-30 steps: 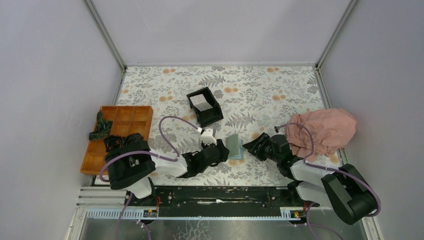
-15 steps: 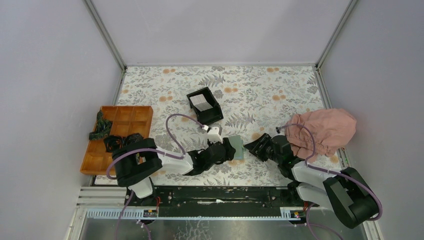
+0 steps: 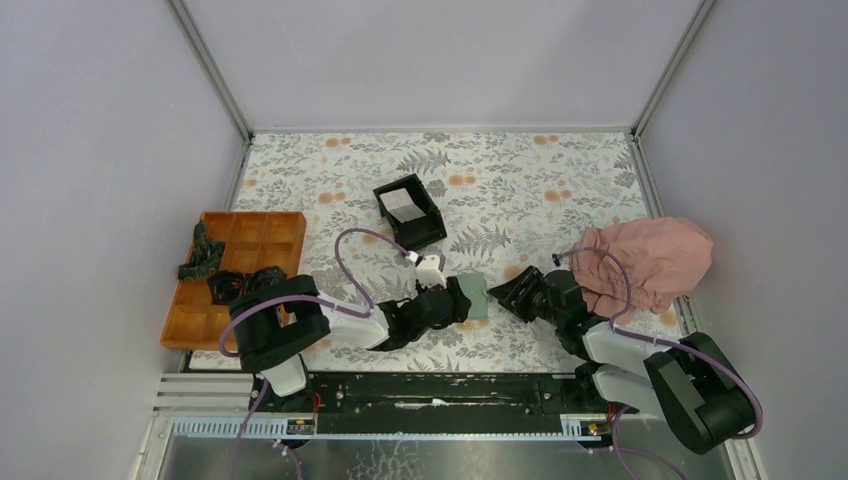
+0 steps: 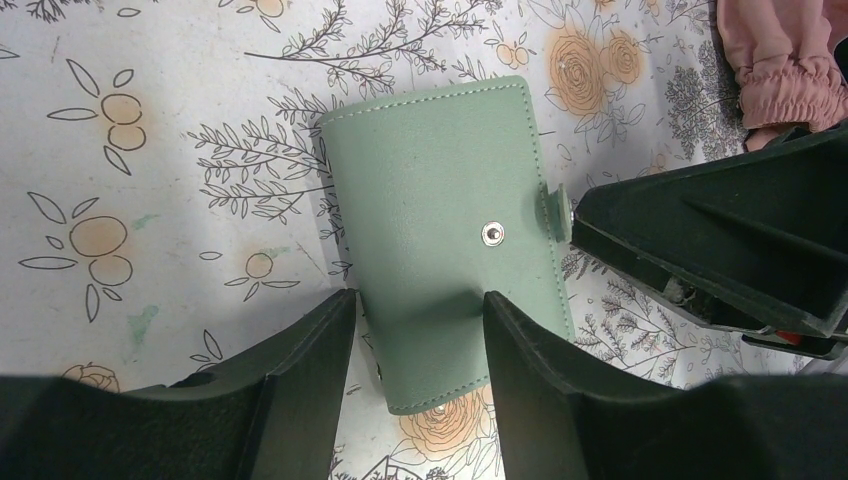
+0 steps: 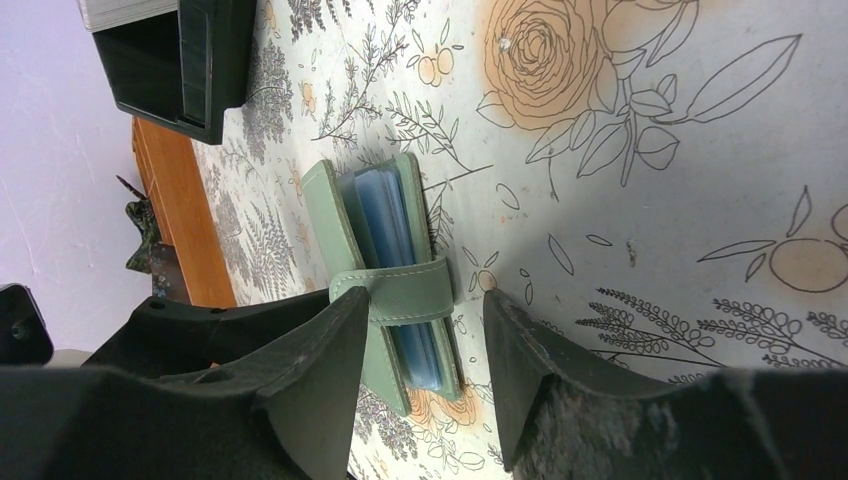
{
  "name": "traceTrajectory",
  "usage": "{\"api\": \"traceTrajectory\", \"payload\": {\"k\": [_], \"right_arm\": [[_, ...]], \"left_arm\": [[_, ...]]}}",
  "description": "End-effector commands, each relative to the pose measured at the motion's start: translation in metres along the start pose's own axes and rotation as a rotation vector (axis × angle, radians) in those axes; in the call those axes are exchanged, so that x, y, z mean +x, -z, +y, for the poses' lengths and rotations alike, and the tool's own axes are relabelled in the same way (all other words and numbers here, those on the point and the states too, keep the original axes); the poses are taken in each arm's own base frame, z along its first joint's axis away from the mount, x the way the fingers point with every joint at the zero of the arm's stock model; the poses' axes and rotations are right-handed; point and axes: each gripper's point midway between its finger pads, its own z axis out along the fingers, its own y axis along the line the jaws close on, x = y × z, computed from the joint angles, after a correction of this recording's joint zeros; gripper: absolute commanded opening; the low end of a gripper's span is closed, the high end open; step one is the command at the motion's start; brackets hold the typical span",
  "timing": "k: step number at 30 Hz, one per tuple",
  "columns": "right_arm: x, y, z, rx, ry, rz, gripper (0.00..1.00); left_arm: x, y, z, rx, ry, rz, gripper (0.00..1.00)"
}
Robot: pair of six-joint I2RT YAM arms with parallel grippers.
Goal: Put the credit cards into the card holder
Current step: Close the card holder at the center of the board.
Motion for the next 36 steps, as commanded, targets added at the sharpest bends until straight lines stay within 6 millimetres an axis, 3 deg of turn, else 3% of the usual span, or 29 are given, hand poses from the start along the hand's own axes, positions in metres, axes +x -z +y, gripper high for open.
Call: {"api": "traceTrajectory", "payload": {"k": [1, 22, 36], "right_arm": [[0.000, -0.002, 0.002, -0.012, 0.003, 0.013, 0.54], [0.007, -0.010, 0.000, -0.030, -0.012, 0.058, 0.54], [0.011, -0.017, 0.006, -0.049, -0.017, 0.101, 0.54]], "left_arm": [[0.002, -0.004, 0.005, -0.033, -0.012, 0.018, 0.57], [0.027, -0.013, 0.024, -0.117, -0.088, 0.121, 0.55], [0.028, -0.018, 0.030, -0.142, -0.128, 0.151, 0.53]]}}
